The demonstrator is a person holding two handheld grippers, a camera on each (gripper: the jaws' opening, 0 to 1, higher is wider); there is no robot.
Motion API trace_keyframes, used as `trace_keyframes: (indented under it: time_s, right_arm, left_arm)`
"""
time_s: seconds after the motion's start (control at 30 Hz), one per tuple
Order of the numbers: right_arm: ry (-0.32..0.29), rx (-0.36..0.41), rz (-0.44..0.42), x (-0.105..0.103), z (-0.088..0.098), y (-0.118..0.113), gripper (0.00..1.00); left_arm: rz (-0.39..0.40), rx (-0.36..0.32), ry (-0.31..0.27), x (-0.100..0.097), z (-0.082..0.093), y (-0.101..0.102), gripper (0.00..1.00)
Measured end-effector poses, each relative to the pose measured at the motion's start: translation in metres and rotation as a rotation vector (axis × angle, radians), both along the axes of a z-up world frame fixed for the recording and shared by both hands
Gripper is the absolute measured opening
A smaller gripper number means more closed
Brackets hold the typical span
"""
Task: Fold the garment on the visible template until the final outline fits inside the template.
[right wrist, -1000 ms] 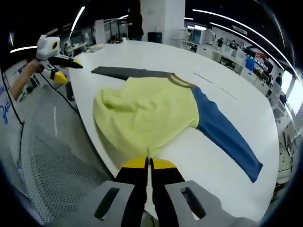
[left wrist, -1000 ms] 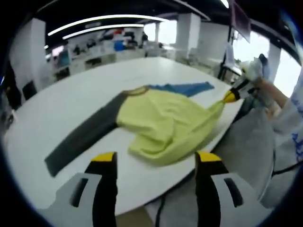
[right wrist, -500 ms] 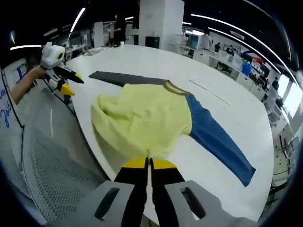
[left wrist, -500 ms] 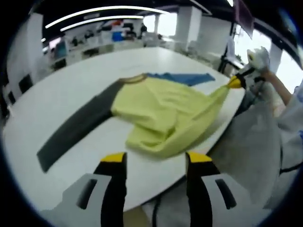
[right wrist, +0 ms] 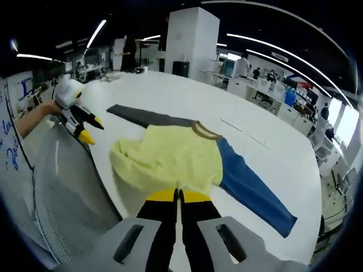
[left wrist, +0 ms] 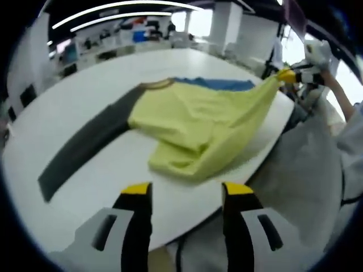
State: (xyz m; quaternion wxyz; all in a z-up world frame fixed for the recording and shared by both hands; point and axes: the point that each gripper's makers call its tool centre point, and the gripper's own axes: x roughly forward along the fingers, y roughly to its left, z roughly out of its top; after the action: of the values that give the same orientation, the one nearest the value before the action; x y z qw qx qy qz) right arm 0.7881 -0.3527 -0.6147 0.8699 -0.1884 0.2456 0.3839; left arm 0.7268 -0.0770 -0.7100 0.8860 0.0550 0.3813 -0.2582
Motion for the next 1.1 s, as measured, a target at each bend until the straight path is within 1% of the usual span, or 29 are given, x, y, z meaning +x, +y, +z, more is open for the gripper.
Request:
trace_keyframes:
  time_s: [0.03, 0.1, 0.27, 0.37, 0.43, 0.47, 0.53, 0.63, 0.77, 0.83, 0.9, 1.0, 1.1]
  right_arm:
    - [-0.01, 0.005, -0.005, 0.002, 0.002, 0.0, 0.02]
    - [-0.049, 0.008, -0.024, 0.009, 0.01, -0.003, 0.02]
    - [-0.107, 0.031, -0.039, 0.017, 0.028, -0.001, 0.02]
    - [-0.118, 0.033, -0.031, 0.018, 0.033, 0.002, 0.02]
    - [-0.121, 0.032, -0.026, 0.018, 0.033, 0.003, 0.02]
    - [-0.121, 0.032, -0.023, 0.018, 0.033, 0.004, 0.02]
    - [-0.121, 0.033, -0.022, 0.018, 0.033, 0.004, 0.02]
    - [-0.119, 0.033, -0.024, 0.017, 0.032, 0.003, 0.02]
    - [-0.115, 0.033, -0.026, 0.016, 0.031, 0.002, 0.02]
    - [-0.114, 0.034, -0.027, 0.016, 0.031, 0.002, 0.02]
    - [-0.113, 0.033, -0.027, 0.016, 0.031, 0.002, 0.02]
    - [-0.114, 0.034, -0.028, 0.016, 0.031, 0.002, 0.02]
    - [-0.111, 0.031, -0.027, 0.016, 0.03, 0.002, 0.02]
  left_arm:
    - [-0.002, 0.003, 0.001, 0.001, -0.001, 0.0, 0.45]
    - [-0.005, 0.006, 0.0, 0.002, -0.002, -0.002, 0.45]
    - [-0.019, 0.02, 0.004, 0.008, -0.009, -0.005, 0.44]
    - [-0.037, 0.031, 0.009, 0.013, -0.018, -0.011, 0.44]
    - [-0.049, 0.047, 0.018, 0.016, -0.025, -0.01, 0.43]
    - [-0.053, 0.074, 0.021, 0.02, -0.031, -0.006, 0.43]
    - [-0.07, 0.111, 0.015, 0.024, -0.037, -0.001, 0.41]
    - [-0.08, 0.129, 0.016, 0.027, -0.042, 0.002, 0.4]
    - [-0.082, 0.14, 0.001, 0.035, -0.048, 0.009, 0.36]
    - [-0.088, 0.134, 0.008, 0.037, -0.052, 0.01, 0.32]
    - [-0.086, 0.138, 0.008, 0.039, -0.054, 0.011, 0.31]
    - [-0.084, 0.133, -0.009, 0.042, -0.052, 0.01, 0.3]
    - [-0.113, 0.131, -0.021, 0.046, -0.051, 0.006, 0.26]
